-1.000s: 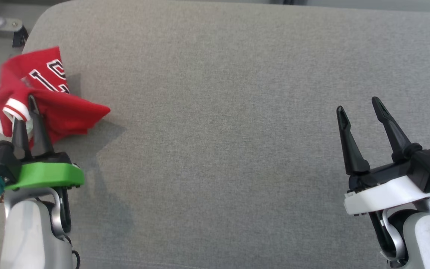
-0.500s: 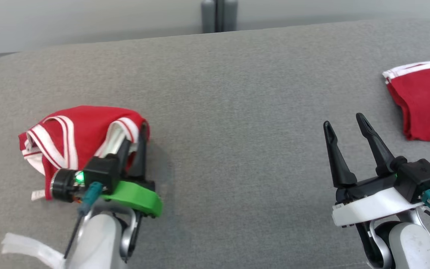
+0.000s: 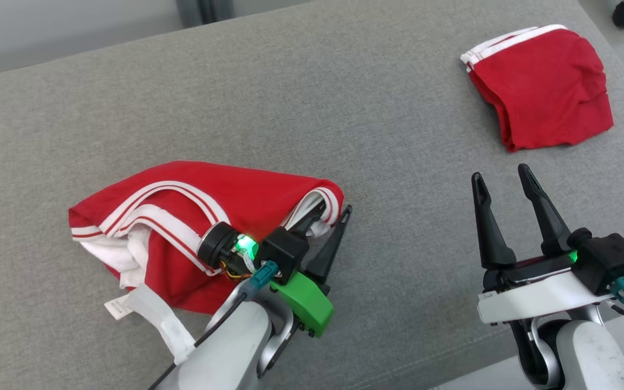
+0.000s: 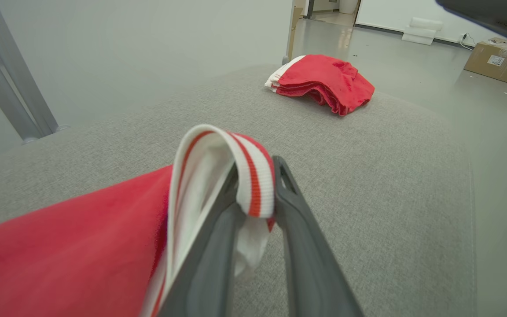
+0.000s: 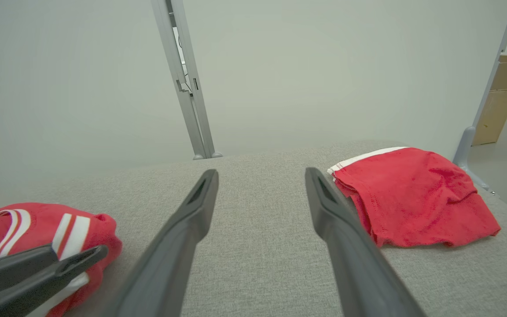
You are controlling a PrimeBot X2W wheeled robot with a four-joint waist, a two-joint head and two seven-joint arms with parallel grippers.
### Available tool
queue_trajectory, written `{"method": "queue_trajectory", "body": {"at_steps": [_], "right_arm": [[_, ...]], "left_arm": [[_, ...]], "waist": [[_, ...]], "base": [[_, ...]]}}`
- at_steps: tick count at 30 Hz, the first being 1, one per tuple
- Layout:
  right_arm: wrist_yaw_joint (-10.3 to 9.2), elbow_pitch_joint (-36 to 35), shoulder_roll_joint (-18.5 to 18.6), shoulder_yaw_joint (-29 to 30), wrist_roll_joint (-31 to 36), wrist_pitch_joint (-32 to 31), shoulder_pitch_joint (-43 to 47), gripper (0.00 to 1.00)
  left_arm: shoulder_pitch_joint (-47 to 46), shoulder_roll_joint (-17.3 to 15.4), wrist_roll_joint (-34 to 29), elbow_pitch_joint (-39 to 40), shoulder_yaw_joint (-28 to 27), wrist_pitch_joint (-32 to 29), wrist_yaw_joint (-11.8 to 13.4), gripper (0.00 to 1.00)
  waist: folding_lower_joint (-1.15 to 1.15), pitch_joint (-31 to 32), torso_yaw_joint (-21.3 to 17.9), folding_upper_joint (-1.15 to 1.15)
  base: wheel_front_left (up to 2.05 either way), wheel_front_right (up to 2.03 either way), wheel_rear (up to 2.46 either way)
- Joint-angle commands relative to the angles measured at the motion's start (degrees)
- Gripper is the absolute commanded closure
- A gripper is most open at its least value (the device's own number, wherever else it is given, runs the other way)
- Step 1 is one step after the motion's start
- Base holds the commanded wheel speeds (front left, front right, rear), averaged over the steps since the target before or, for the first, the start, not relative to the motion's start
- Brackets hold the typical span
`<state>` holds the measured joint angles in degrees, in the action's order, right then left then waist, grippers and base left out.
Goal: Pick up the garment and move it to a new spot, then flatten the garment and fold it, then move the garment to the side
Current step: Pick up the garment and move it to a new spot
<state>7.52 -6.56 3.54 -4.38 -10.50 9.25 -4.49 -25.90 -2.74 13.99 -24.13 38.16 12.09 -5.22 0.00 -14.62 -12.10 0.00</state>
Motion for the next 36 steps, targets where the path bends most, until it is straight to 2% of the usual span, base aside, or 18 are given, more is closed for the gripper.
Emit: {"method": "queue_trajectory", "body": {"at_steps": [1,5,10,18,24,29,36], "right_arm": [[-0.07,0.29,-0.17,0.20,-0.23,0.57,-0.68,0.00],[-0.07,0.63,-0.28,1.44,0.34,0.82,-0.23,0.00],[-0.07,0.35,-0.25,2.17,0.79,0.25,0.04,0.00],[-0.07,-0.91,0.67,2.84,1.82,-1.51,1.18,0.00],[-0.07,-1.34,0.92,3.05,2.24,-3.02,2.71,0.00],[-0.07,-1.03,0.98,3.22,2.42,-3.98,4.17,0.00],[-0.07,-0.70,1.06,3.87,2.62,-5.33,6.82,0.00]], "left_arm": [[-1.54,-0.32,0.58,-0.18,0.81,0.98,0.75,0.00],[-2.70,-0.31,1.08,1.11,1.97,2.67,2.96,0.00],[-1.14,-0.77,1.40,5.00,-0.23,3.07,5.26,0.00],[4.21,-5.45,2.68,10.52,-10.42,3.10,10.49,0.00],[9.88,-8.97,4.08,12.62,-18.36,3.10,13.64,0.00],[14.59,-10.78,4.47,13.77,-21.88,3.10,14.49,0.00],[18.73,-11.34,4.14,14.09,-22.93,3.05,14.24,0.00]], "waist": [[0.00,-2.65,-2.65,0.00],[0.00,-1.48,-1.26,0.00],[0.00,0.73,2.02,0.00],[0.00,3.90,8.05,0.00],[0.00,6.18,11.15,0.00],[0.00,8.18,12.20,0.00],[0.00,10.59,12.21,0.00]], "base": [[0.00,0.00,0.00],[0.00,0.00,0.00],[0.00,0.00,0.00],[0.00,0.00,0.00],[0.00,0.00,0.00],[0.00,0.00,0.00],[0.00,0.00,0.00]]}}
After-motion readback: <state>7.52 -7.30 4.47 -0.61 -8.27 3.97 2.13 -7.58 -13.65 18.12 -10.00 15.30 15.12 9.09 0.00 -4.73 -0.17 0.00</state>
